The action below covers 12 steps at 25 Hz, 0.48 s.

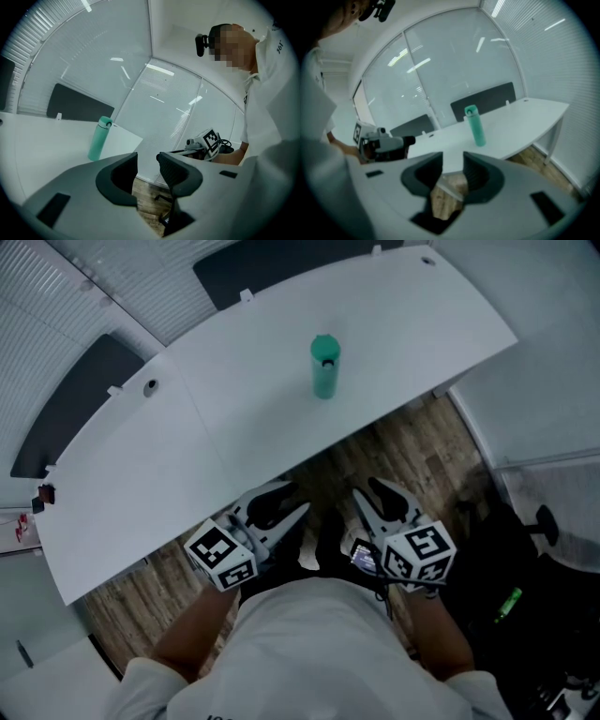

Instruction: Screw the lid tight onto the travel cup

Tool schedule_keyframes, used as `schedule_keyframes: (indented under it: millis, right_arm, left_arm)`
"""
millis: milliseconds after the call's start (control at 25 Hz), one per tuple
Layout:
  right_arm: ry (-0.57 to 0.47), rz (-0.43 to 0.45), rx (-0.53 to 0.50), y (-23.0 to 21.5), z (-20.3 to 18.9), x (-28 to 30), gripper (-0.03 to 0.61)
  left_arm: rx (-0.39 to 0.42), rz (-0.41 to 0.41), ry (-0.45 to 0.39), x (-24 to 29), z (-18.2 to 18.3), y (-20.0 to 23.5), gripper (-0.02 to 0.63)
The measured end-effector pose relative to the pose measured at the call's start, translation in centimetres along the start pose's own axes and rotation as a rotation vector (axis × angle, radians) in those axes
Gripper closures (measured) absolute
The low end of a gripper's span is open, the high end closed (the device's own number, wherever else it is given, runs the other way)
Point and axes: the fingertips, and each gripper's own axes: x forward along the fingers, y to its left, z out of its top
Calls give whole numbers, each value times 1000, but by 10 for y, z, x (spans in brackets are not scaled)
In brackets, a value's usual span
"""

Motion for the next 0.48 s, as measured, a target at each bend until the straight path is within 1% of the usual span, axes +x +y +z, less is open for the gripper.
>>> schedule_keyframes:
  millis: [200,480]
  right_arm:
    - [1,-30,15,5,1,14,443]
    - [14,-70,41,12,-4,27,443]
  left_arm:
    - [29,-41,29,0,-1,16,448]
    - [5,-72,47,-4,-2,34,442]
